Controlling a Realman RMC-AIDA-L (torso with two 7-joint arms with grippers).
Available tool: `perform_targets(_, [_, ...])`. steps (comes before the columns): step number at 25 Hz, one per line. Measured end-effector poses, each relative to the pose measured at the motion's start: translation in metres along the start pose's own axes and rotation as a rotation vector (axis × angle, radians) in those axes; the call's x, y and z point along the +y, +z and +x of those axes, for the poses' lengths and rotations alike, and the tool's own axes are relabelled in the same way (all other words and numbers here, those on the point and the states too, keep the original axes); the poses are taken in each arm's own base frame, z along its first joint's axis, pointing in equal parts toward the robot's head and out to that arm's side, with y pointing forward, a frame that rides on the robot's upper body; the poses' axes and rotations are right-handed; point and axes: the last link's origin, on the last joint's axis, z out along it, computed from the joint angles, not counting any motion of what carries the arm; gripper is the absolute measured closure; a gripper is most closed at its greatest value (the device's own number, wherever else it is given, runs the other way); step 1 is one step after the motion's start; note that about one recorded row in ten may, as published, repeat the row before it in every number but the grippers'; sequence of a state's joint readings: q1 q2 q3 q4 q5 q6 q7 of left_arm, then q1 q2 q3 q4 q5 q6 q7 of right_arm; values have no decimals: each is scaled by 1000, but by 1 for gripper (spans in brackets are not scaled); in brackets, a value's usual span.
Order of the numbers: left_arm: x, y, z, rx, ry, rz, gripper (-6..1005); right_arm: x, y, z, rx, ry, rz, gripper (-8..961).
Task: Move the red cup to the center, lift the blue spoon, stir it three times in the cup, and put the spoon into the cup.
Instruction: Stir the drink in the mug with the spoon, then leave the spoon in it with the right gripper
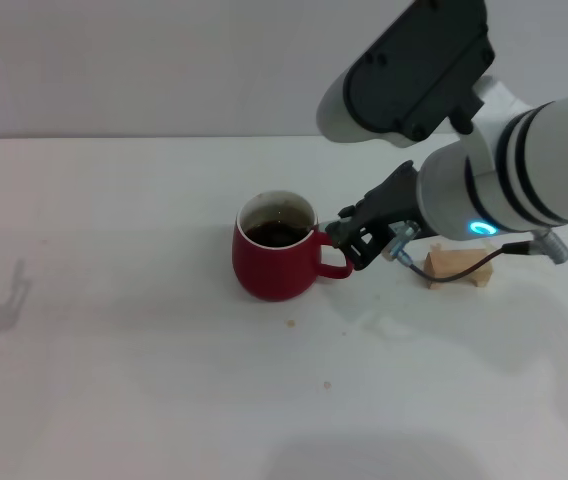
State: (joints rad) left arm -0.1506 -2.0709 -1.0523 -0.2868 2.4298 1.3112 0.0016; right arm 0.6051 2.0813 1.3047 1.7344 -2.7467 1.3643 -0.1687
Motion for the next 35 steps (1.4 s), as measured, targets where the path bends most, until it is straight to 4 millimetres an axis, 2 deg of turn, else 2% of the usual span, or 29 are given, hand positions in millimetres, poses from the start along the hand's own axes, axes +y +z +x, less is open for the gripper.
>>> perform_targets(9, [0, -1, 0, -1, 0, 1, 145, 1, 15, -5, 9, -11, -16, 825])
perform_targets(17, [-1, -1, 0, -2, 1, 2, 145, -8, 28, -4, 30, 2, -4, 825])
perform_targets(27, [-1, -1, 0, -2, 0, 2, 145, -23, 27, -2, 23, 34, 25, 825])
perform_targets(35, [1, 1, 0, -2, 1, -5, 144, -18, 24, 0, 40, 21, 14, 825])
